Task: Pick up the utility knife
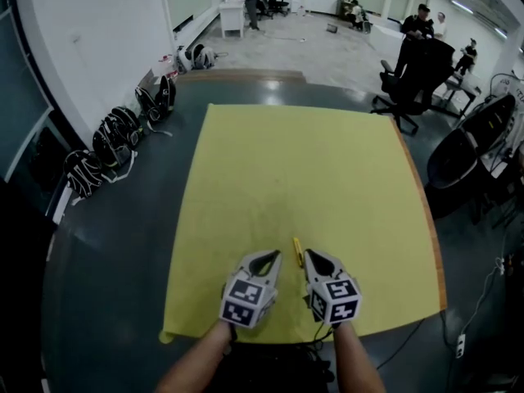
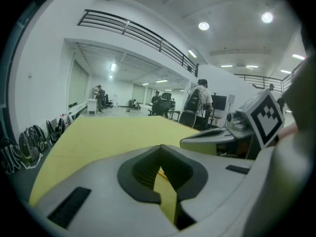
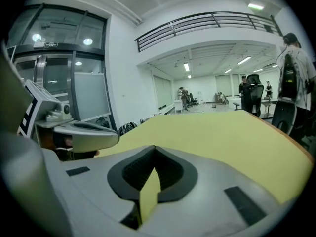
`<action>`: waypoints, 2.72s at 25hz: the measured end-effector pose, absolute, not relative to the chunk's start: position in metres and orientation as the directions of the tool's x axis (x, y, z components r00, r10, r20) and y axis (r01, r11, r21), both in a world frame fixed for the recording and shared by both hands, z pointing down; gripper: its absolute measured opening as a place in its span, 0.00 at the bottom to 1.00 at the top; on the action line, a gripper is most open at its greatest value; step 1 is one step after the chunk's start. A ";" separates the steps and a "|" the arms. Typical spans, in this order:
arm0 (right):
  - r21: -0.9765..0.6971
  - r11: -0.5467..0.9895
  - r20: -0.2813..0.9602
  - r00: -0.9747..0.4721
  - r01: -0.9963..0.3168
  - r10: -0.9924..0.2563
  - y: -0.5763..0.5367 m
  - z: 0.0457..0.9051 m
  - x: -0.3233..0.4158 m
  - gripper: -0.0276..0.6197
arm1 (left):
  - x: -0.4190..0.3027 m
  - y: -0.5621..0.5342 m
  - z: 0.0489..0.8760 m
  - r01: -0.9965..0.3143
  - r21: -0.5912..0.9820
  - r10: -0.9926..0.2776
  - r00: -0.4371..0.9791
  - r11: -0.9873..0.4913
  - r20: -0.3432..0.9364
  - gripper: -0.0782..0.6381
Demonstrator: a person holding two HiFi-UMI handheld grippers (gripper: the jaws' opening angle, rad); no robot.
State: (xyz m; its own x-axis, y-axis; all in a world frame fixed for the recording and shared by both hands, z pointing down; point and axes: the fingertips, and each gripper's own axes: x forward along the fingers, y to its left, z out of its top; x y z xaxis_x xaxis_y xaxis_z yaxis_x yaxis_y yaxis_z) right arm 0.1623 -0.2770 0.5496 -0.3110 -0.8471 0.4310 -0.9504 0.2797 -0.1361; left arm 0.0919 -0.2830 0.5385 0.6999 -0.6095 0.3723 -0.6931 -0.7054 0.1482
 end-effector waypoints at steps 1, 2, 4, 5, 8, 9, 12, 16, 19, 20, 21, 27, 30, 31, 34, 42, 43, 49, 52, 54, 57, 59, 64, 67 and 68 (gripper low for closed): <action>-0.131 0.269 0.451 -0.299 -0.954 -0.841 -0.278 0.560 0.165 0.05 | 0.091 -0.283 0.545 -0.697 0.151 -0.608 0.695 -0.701 0.383 0.12; -0.127 0.260 0.473 -0.289 -0.957 -0.832 -0.280 0.571 0.167 0.05 | 0.091 -0.282 0.551 -0.700 0.154 -0.606 0.691 -0.697 0.394 0.12; -0.123 0.241 0.514 -0.270 -0.963 -0.814 -0.285 0.592 0.172 0.05 | 0.089 -0.282 0.561 -0.705 0.163 -0.601 0.684 -0.690 0.413 0.12; -0.120 0.231 0.533 -0.259 -0.966 -0.806 -0.288 0.601 0.174 0.06 | 0.088 -0.281 0.566 -0.708 0.168 -0.599 0.680 -0.686 0.422 0.12; -0.119 0.218 0.581 -0.246 -0.969 -0.776 -0.296 0.625 0.176 0.15 | 0.086 -0.280 0.574 -0.717 0.181 -0.596 0.671 -0.673 0.440 0.12; -0.119 0.218 0.592 -0.246 -0.969 -0.768 -0.299 0.631 0.175 0.18 | 0.086 -0.279 0.576 -0.719 0.184 -0.596 0.669 -0.670 0.444 0.12; -0.111 0.219 0.630 -0.239 -0.969 -0.739 -0.306 0.649 0.174 0.25 | 0.085 -0.280 0.579 -0.724 0.192 -0.597 0.665 -0.662 0.449 0.12; -0.090 0.214 0.680 -0.217 -0.973 -0.700 -0.310 0.670 0.175 0.27 | 0.083 -0.281 0.579 -0.737 0.189 -0.610 0.652 -0.649 0.450 0.12; -0.078 0.201 0.715 -0.195 -0.976 -0.672 -0.310 0.685 0.178 0.29 | 0.081 -0.283 0.580 -0.746 0.186 -0.618 0.642 -0.639 0.454 0.12; -0.071 0.196 0.725 -0.185 -0.978 -0.663 -0.310 0.689 0.179 0.29 | 0.080 -0.283 0.581 -0.748 0.188 -0.618 0.641 -0.637 0.455 0.12; -0.060 0.192 0.731 -0.175 -0.979 -0.660 -0.309 0.692 0.181 0.29 | 0.080 -0.282 0.582 -0.748 0.190 -0.618 0.640 -0.636 0.457 0.12; 0.006 0.217 0.752 -0.138 -0.976 -0.645 -0.311 0.687 0.174 0.27 | 0.073 -0.284 0.583 -0.757 0.190 -0.626 0.631 -0.625 0.458 0.12; 0.049 0.223 0.764 -0.107 -0.974 -0.636 -0.309 0.689 0.177 0.16 | 0.072 -0.283 0.582 -0.757 0.193 -0.625 0.632 -0.624 0.458 0.12; 0.060 0.228 0.771 -0.100 -0.972 -0.629 -0.308 0.690 0.180 0.16 | 0.073 -0.283 0.581 -0.757 0.193 -0.625 0.632 -0.624 0.458 0.12; 0.079 0.268 0.770 -0.112 -0.960 -0.629 -0.309 0.687 0.178 0.16 | 0.073 -0.282 0.580 -0.758 0.193 -0.626 0.631 -0.623 0.457 0.12; 0.072 0.284 0.769 -0.128 -0.956 -0.626 -0.308 0.685 0.182 0.15 | 0.073 -0.284 0.576 -0.754 0.185 -0.628 0.636 -0.631 0.448 0.12; 0.067 0.284 0.762 -0.135 -0.957 -0.633 -0.308 0.682 0.182 0.15 | 0.072 -0.284 0.575 -0.754 0.186 -0.630 0.636 -0.630 0.446 0.12; 0.015 0.287 0.659 -0.206 -0.958 -0.723 -0.313 0.638 0.184 0.15 | 0.075 -0.289 0.563 -0.749 0.183 -0.636 0.644 -0.636 0.424 0.12; -0.008 0.285 0.588 -0.235 -0.959 -0.774 -0.316 0.604 0.187 0.15 | 0.078 -0.290 0.552 -0.744 0.181 -0.641 0.653 -0.643 0.404 0.12; -0.018 0.282 0.544 -0.246 -0.959 -0.802 -0.317 0.580 0.189 0.15 | 0.080 -0.291 0.544 -0.737 0.181 -0.642 0.662 -0.651 0.387 0.12; -0.019 0.285 0.474 -0.260 -0.958 -0.841 -0.318 0.543 0.192 0.15 | 0.084 -0.292 0.529 -0.726 0.180 -0.643 0.677 -0.664 0.359 0.12; -0.024 0.286 0.423 -0.269 -0.958 -0.865 -0.318 0.520 0.194 0.15 | 0.089 -0.293 0.517 -0.717 0.173 -0.645 0.688 -0.675 0.333 0.12; -0.045 0.297 0.287 -0.297 -0.954 -0.911 -0.311 0.462 0.197 0.15 | 0.098 -0.294 0.477 -0.694 0.142 -0.651 0.714 -0.706 0.259 0.12; -0.063 0.305 0.218 -0.311 -0.950 -0.925 -0.305 0.433 0.195 0.15 | 0.098 -0.295 0.452 -0.682 0.123 -0.652 0.728 -0.721 0.213 0.12; -0.069 0.310 0.196 -0.317 -0.948 -0.928 -0.302 0.426 0.196 0.15 | 0.099 -0.295 0.445 -0.678 0.118 -0.652 0.732 -0.725 0.198 0.12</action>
